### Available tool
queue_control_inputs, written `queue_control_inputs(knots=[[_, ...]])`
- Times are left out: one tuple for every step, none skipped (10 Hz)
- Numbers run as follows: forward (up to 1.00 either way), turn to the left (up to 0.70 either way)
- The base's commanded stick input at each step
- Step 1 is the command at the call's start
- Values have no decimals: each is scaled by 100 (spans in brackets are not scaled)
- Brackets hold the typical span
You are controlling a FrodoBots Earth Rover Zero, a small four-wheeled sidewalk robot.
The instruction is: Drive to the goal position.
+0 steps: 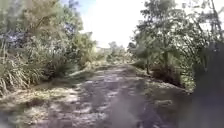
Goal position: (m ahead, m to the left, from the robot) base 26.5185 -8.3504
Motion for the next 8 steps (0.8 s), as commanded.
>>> queue_control_inputs(knots=[[85, 0], [85, 0], [85, 0], [85, 0], [85, 0], [85, 0], [85, 0], [85, 0]])
